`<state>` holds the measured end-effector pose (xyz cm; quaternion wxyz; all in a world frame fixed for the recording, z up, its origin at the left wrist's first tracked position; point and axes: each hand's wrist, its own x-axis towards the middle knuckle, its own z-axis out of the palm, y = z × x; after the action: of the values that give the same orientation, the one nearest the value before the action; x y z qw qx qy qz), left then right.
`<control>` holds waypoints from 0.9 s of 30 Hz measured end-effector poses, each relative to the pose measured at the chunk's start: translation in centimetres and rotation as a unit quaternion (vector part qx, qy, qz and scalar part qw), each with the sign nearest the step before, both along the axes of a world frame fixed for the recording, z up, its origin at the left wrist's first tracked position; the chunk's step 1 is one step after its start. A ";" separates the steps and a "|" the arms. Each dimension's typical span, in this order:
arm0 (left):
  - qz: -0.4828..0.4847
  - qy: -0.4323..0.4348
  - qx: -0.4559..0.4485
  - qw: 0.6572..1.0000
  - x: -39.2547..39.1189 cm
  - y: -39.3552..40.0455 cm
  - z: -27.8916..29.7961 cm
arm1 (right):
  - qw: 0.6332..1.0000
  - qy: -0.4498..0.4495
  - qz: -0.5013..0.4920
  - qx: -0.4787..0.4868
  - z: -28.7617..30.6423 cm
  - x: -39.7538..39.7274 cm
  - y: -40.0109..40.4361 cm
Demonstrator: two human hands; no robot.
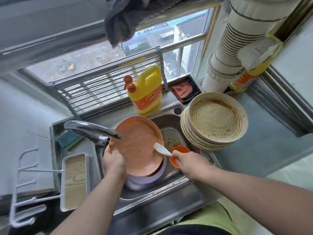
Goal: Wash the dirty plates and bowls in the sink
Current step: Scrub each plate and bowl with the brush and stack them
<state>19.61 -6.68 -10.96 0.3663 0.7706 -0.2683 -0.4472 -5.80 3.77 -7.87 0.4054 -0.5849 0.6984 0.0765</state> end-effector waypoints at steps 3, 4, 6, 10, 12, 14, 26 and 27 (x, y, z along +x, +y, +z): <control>0.015 0.003 -0.017 1.000 -0.3 -0.5 -0.1 | 0.996 -0.081 -0.010 0.033 -0.5 4.0 0.7; 0.015 0.001 -0.026 1.000 -0.3 -0.6 0.1 | 0.993 -0.115 -0.014 0.034 -0.2 5.3 1.3; 0.014 0.007 -0.032 0.999 -0.2 -0.7 0.9 | 0.989 -0.149 -0.009 0.025 0.0 6.6 2.4; -0.019 0.018 -0.045 0.999 0.4 -0.9 1.9 | 0.999 -0.046 0.012 0.026 -1.3 3.4 1.1; -0.017 0.046 -0.049 0.998 0.2 -1.0 1.9 | 1.000 -0.013 0.014 0.024 -1.3 2.1 0.1; -0.004 0.057 -0.055 0.997 0.1 -1.1 1.3 | 0.999 -0.029 0.014 0.024 -0.2 3.4 -0.4; -0.042 0.045 -0.019 0.998 0.9 -1.0 0.4 | 0.999 -0.003 0.022 0.045 -1.0 3.2 1.3; -0.061 0.039 -0.009 0.997 1.1 -0.9 0.2 | 0.999 0.016 0.013 0.038 -1.4 2.1 0.5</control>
<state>20.76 -7.57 -10.80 0.3557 0.7313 -0.3042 -0.4962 -3.72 4.28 -9.24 0.4149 -0.5767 0.6938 0.1179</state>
